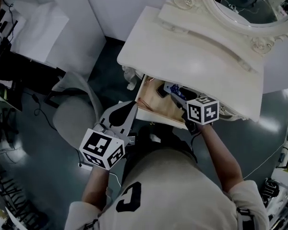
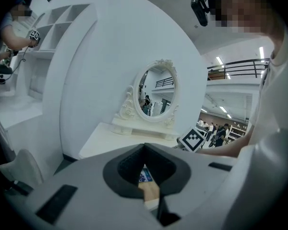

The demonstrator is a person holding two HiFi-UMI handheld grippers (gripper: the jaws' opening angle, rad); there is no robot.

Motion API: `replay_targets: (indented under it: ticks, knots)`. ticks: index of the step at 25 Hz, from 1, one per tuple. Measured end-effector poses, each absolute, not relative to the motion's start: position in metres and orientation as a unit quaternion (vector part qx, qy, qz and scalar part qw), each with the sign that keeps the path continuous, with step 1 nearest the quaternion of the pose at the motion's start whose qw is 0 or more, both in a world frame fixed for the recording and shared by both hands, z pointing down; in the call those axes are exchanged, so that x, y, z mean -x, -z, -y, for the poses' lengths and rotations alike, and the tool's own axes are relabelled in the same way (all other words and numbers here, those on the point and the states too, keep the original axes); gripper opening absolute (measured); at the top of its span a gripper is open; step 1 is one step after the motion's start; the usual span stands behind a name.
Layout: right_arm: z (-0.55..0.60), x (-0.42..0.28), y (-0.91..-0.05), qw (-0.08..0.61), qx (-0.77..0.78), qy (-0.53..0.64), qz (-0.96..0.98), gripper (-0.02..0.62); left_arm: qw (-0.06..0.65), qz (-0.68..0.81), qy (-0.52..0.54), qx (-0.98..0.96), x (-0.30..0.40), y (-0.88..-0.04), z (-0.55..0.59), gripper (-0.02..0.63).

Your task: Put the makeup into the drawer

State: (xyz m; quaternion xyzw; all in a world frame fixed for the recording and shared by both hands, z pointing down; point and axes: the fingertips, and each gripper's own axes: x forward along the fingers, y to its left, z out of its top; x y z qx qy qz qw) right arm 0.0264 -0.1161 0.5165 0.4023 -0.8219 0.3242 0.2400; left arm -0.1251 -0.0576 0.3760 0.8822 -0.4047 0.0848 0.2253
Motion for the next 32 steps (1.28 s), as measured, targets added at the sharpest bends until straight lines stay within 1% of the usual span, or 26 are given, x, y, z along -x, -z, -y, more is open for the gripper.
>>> replay_targets:
  ticks: [2, 3, 4, 6, 9, 12, 14, 20, 24, 29, 32]
  knots:
    - [0.107, -0.012, -0.498, 0.209, -0.395, -0.335, 0.83, 0.195, 0.229, 0.4, -0.07, -0.885, 0.13, -0.37, 0.054, 0.055]
    - [0.103, -0.006, -0.49, 0.2, -0.393, -0.334, 0.833, 0.179, 0.231, 0.396, -0.064, -0.886, 0.132, -0.368, 0.052, 0.055]
    - [0.099, 0.0, -0.483, 0.193, -0.39, -0.332, 0.837, 0.15, 0.232, 0.392, -0.061, -0.888, 0.134, -0.367, 0.05, 0.055]
    - [0.088, 0.016, -0.471, 0.183, -0.37, -0.329, 0.849, 0.066, 0.233, 0.381, -0.06, -0.893, 0.136, -0.367, 0.046, 0.055]
    - [0.065, 0.038, -0.458, 0.179, -0.334, -0.318, 0.869, 0.031, 0.248, 0.349, -0.049, -0.902, 0.131, -0.366, 0.037, 0.055]
    - [0.047, 0.038, -0.458, 0.208, -0.343, -0.291, 0.869, 0.028, 0.27, 0.306, -0.033, -0.912, 0.116, -0.367, 0.028, 0.055]
    - [0.036, 0.029, -0.455, 0.202, -0.353, -0.286, 0.867, 0.028, 0.276, 0.28, -0.03, -0.919, 0.102, -0.368, 0.023, 0.055]
    - [0.026, -0.011, -0.414, 0.096, -0.408, -0.28, 0.864, 0.028, 0.257, 0.236, -0.041, -0.936, 0.064, -0.356, 0.006, 0.054]
    - [0.016, -0.026, -0.38, 0.016, -0.383, -0.282, 0.879, 0.028, 0.233, 0.227, -0.047, -0.944, 0.04, -0.343, 0.001, 0.055]
    - [-0.005, -0.059, -0.354, -0.027, -0.376, -0.253, 0.891, 0.028, 0.221, 0.228, -0.052, -0.947, 0.001, -0.336, -0.012, 0.055]
    - [-0.019, -0.087, -0.346, -0.04, -0.374, -0.246, 0.893, 0.028, 0.217, 0.23, -0.055, -0.947, -0.03, -0.332, -0.026, 0.055]
